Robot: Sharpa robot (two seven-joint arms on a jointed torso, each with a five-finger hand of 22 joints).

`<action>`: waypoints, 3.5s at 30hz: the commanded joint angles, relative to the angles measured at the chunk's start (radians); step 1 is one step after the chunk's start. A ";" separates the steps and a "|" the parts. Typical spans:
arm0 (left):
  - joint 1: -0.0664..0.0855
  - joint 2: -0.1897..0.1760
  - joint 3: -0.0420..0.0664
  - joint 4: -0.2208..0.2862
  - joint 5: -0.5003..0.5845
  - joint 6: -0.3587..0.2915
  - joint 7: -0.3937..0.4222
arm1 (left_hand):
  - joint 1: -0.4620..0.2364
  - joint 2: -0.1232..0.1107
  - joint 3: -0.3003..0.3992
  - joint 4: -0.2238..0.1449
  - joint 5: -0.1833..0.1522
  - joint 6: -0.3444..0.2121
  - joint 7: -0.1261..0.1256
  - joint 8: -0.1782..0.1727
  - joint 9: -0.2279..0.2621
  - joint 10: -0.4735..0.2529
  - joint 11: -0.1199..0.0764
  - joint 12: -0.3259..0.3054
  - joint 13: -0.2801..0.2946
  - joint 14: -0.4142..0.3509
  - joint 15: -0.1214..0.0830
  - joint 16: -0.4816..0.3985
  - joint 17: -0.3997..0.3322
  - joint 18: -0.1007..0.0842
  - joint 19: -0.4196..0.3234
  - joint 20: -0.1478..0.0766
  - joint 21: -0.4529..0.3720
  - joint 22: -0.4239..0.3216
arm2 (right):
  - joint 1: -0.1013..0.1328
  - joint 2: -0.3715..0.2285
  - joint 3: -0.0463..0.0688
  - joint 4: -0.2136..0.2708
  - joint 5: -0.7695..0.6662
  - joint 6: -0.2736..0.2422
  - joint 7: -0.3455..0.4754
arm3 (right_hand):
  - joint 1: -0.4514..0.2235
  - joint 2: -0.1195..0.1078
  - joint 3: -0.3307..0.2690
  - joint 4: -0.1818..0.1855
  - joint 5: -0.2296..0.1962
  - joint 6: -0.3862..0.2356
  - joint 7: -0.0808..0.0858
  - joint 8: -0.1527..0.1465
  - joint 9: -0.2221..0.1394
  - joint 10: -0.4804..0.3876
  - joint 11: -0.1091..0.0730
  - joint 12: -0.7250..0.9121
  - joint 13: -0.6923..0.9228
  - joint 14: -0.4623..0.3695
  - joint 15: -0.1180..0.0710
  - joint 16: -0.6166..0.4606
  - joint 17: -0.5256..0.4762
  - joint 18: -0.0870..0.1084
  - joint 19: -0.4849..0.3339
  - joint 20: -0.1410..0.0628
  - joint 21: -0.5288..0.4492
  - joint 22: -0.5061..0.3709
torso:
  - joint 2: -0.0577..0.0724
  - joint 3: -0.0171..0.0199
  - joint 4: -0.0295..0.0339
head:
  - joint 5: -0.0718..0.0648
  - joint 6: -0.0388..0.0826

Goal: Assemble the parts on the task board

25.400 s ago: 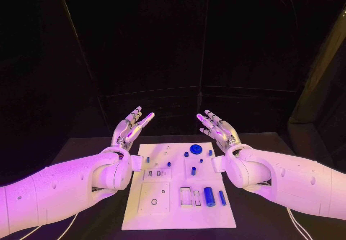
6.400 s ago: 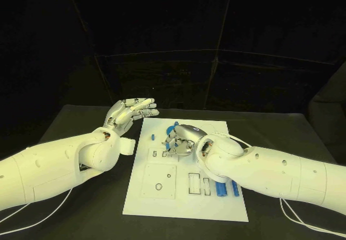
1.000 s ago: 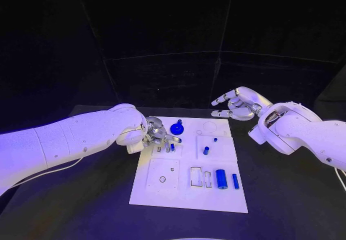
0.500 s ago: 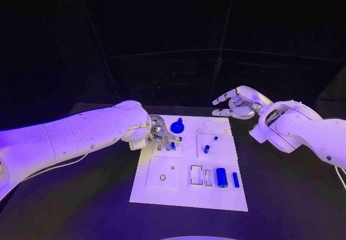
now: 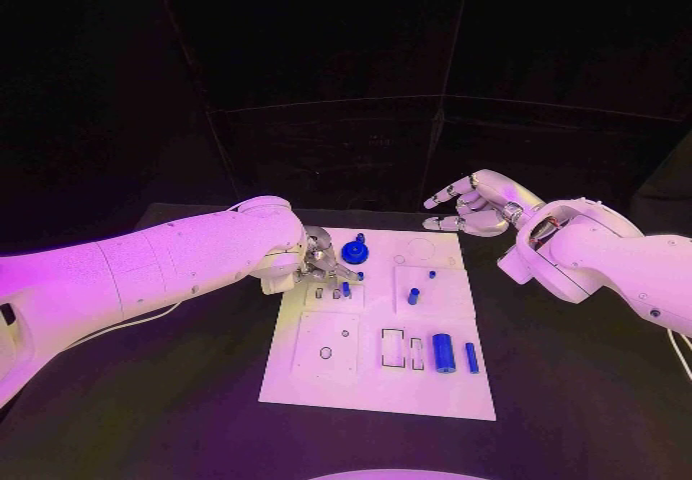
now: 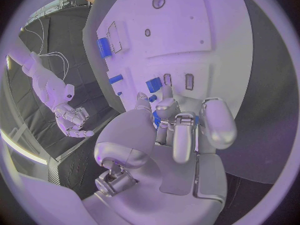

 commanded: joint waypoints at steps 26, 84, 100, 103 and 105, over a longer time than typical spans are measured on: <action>0.004 0.027 0.001 -0.012 -0.023 0.042 0.004 | 0.054 -0.002 0.021 -0.014 -0.003 -0.020 -0.006 0.039 0.020 0.002 -0.005 0.013 0.004 0.101 -0.009 0.008 0.259 -0.019 0.000 -0.009 0.014 0.016 | 0.002 0.011 0.001 -0.009 -0.003 0.014 -0.009 | 0.002 0.012 -0.006 0.000 0.006 0.008 -0.003 0.008 0.000 -0.008 -0.001 -0.009 0.046 0.047 -0.006 -0.012 0.004 0.008 -0.012 -0.002 -0.010 0.118 | 0.001 -0.0007 0.0032 | -0.002 -0.008; 0.004 0.037 0.001 -0.019 -0.001 0.085 0.055 | 0.315 0.072 0.284 -0.255 0.004 -0.076 -0.011 0.039 0.011 -0.043 -0.013 -0.055 -0.080 0.100 -0.016 0.006 0.253 -0.015 -0.013 -0.018 0.002 0.001 | 0.002 0.036 0.001 -0.033 -0.014 0.037 -0.029 | 0.015 0.033 -0.022 0.002 -0.040 0.014 -0.006 0.017 -0.001 -0.002 -0.005 -0.005 0.046 0.051 -0.010 -0.016 0.006 0.008 -0.010 -0.007 -0.013 0.117 | 0.001 -0.0028 0.0038 | 0.013 -0.025; 0.004 -0.009 0.001 0.020 0.087 -0.009 0.093 | 0.021 -0.079 0.858 -0.367 0.016 -0.081 0.002 0.075 0.016 -0.039 -0.003 -0.090 -0.157 0.098 -0.004 0.003 0.246 -0.013 -0.013 -0.005 -0.006 0.004 | 0.002 0.035 0.001 -0.038 -0.020 0.045 -0.038 | 0.017 0.034 -0.022 0.002 -0.042 0.015 -0.006 0.018 -0.001 -0.001 -0.005 -0.003 0.047 0.051 -0.010 -0.016 0.006 0.007 -0.010 -0.007 -0.013 0.117 | 0.001 -0.0015 0.0060 | 0.020 -0.025; 0.004 -0.025 0.001 0.038 0.101 -0.034 0.108 | -0.004 -0.112 0.934 -0.356 0.025 -0.080 0.004 0.089 0.023 -0.030 -0.006 -0.084 -0.156 0.099 -0.006 0.004 0.249 -0.014 -0.010 -0.006 -0.004 0.009 | 0.002 0.035 0.001 -0.039 -0.021 0.046 -0.037 | 0.017 0.034 -0.022 0.002 -0.042 0.015 -0.006 0.018 -0.001 -0.001 -0.005 -0.003 0.047 0.051 -0.010 -0.016 0.006 0.007 -0.010 -0.007 -0.013 0.117 | 0.000 -0.0021 0.0073 | 0.020 -0.026; 0.004 -0.041 0.001 0.055 0.113 -0.056 0.118 | -0.019 -0.137 0.996 -0.341 0.028 -0.081 0.001 0.102 0.029 -0.023 -0.005 -0.076 -0.151 0.100 -0.007 0.005 0.252 -0.015 -0.008 -0.008 -0.002 0.014 | 0.002 0.036 0.001 -0.040 -0.021 0.047 -0.037 | 0.017 0.034 -0.023 0.002 -0.042 0.015 -0.006 0.018 -0.001 -0.001 -0.005 -0.003 0.047 0.051 -0.010 -0.016 0.006 0.008 -0.010 -0.007 -0.013 0.116 | 0.000 -0.0031 0.0064 | 0.021 -0.023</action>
